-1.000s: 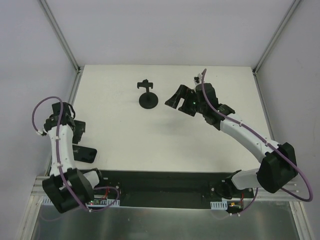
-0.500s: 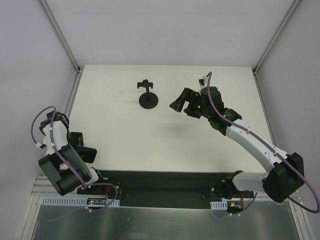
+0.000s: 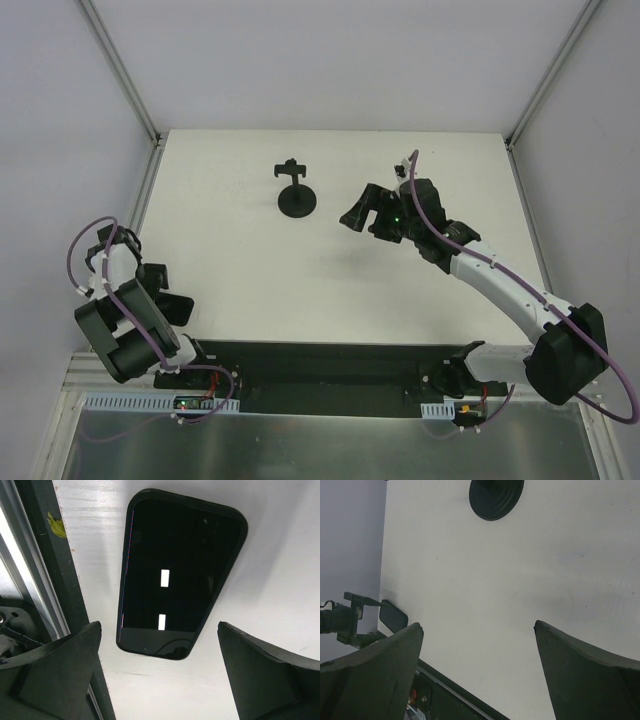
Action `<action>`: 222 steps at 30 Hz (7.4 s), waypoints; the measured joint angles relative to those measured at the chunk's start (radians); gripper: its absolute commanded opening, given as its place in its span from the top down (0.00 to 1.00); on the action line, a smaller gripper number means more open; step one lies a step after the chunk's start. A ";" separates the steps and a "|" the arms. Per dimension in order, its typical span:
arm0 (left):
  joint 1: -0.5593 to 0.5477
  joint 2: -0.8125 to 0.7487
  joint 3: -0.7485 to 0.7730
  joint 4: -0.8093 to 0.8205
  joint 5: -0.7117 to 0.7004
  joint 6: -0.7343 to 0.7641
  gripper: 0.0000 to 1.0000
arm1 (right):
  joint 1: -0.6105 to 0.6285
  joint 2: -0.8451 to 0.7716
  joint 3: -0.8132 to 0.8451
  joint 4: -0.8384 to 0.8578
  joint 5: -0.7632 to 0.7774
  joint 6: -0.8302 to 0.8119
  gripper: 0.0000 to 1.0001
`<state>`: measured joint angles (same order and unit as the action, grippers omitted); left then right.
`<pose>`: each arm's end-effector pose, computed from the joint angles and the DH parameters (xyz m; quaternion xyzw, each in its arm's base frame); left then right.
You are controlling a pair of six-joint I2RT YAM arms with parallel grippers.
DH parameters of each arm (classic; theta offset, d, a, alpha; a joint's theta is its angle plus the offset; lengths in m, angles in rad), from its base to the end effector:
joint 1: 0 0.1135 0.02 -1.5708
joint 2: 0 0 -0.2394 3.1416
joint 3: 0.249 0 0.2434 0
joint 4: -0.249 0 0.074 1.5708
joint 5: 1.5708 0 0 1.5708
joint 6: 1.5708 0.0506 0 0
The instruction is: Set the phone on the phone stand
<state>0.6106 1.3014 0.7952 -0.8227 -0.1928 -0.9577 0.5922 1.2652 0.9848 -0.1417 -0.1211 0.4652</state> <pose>0.1758 0.1348 0.1623 -0.7060 0.6914 0.0734 0.1348 0.2493 0.1751 0.2833 -0.0860 0.8342 0.3174 0.4426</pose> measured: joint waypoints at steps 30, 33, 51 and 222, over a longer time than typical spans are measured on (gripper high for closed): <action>0.065 0.151 -0.037 0.128 0.102 0.028 1.00 | -0.012 -0.185 -0.141 0.037 0.018 0.008 0.04; 0.052 0.149 -0.036 0.129 0.107 0.028 1.00 | -0.012 -0.222 -0.153 0.035 0.040 0.002 0.04; -0.399 -0.272 -0.095 0.270 0.449 0.019 1.00 | 0.094 -0.121 -0.230 0.120 0.001 -0.070 0.04; -1.028 0.414 0.823 0.297 0.138 0.777 0.62 | 0.110 -0.713 -0.259 -0.376 0.274 -0.376 0.99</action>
<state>-0.4171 1.7153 1.6180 -0.5255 -0.0544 -0.1810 0.7025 0.5526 0.7254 -0.5175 0.1524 0.0891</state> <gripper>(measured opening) 0.402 0.164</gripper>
